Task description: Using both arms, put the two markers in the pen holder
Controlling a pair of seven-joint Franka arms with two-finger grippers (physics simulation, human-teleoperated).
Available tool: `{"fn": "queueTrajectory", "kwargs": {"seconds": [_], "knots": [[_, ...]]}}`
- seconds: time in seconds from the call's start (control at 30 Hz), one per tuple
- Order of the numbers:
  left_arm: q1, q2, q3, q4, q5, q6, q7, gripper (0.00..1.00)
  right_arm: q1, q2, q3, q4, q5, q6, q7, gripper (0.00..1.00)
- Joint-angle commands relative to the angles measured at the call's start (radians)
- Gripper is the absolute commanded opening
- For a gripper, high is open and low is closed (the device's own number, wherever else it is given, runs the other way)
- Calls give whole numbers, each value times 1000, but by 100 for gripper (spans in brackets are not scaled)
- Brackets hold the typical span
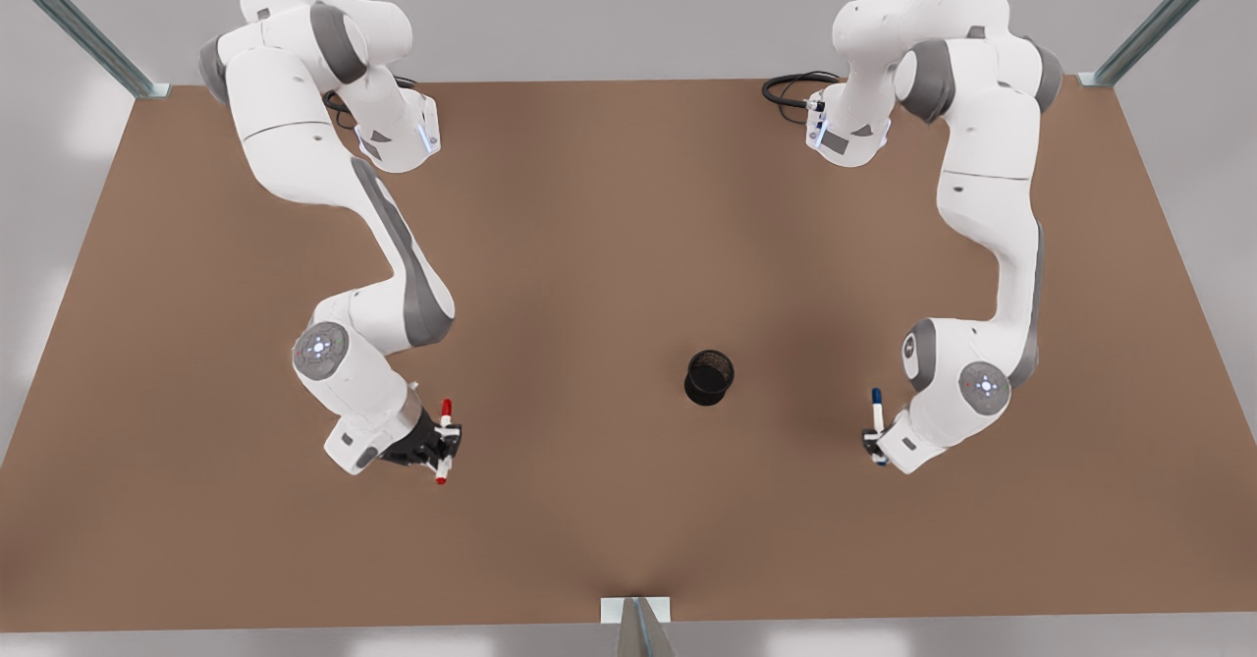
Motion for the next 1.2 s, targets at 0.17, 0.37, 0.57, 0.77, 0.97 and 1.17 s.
{"fn": "queueTrajectory", "kwargs": {"seconds": [0.17, 0.37, 0.57, 0.77, 0.97, 1.17], "knots": [[-19, -141, -40, 79, -17, -369, 69, 21, 45, 9, -3, 35, -24, -1, 206, 21], [-7, -184, -142, 119, -368, -381, 765, 21, 53, 15, -5, 37, -35, 19, 220, 21], [-67, -151, -178, 94, -1021, -194, 1725, 21, 61, 22, -6, 33, -49, 64, 222, 21], [-64, -203, -181, -70, -1253, -165, 2370, 21, 62, 32, -6, 29, -61, 91, 229, 21], [-82, -214, -180, -134, -1307, -149, 2457, 21, 68, 37, -8, 30, -63, 91, 242, 21], [-116, -180, -180, -208, -1407, -116, 2535, 21, 67, 38, -9, 29, -64, 93, 242, 21]]}}
